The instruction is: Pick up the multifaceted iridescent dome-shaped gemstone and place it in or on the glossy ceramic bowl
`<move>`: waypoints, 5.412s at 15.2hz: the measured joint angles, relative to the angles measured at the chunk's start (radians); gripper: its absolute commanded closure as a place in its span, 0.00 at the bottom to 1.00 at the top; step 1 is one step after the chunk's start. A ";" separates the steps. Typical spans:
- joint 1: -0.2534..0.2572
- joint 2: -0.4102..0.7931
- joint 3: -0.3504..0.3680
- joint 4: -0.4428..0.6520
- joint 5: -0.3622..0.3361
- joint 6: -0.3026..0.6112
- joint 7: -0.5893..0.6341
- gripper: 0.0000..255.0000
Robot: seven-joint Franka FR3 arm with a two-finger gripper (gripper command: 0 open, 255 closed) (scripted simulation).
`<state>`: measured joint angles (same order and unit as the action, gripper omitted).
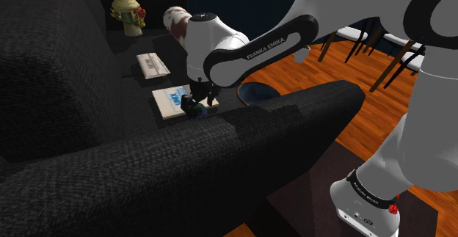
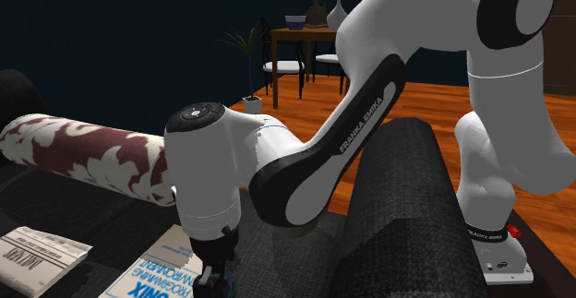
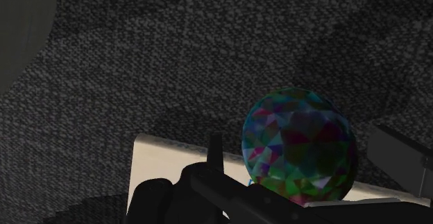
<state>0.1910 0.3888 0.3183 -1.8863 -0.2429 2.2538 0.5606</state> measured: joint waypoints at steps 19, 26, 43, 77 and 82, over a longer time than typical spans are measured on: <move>0.000 0.006 -0.002 -0.001 -0.003 0.008 0.001 1.00; -0.008 -0.040 0.009 0.025 0.022 -0.061 -0.019 1.00; -0.017 -0.132 0.027 0.136 0.072 -0.256 -0.062 1.00; -0.184 -0.751 -0.166 -0.524 0.234 -0.169 -0.486 1.00; -0.186 -0.726 -0.164 -0.566 0.230 -0.102 -0.482 1.00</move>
<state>0.0050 -0.3371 0.1539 -2.4527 -0.0125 2.1518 0.0782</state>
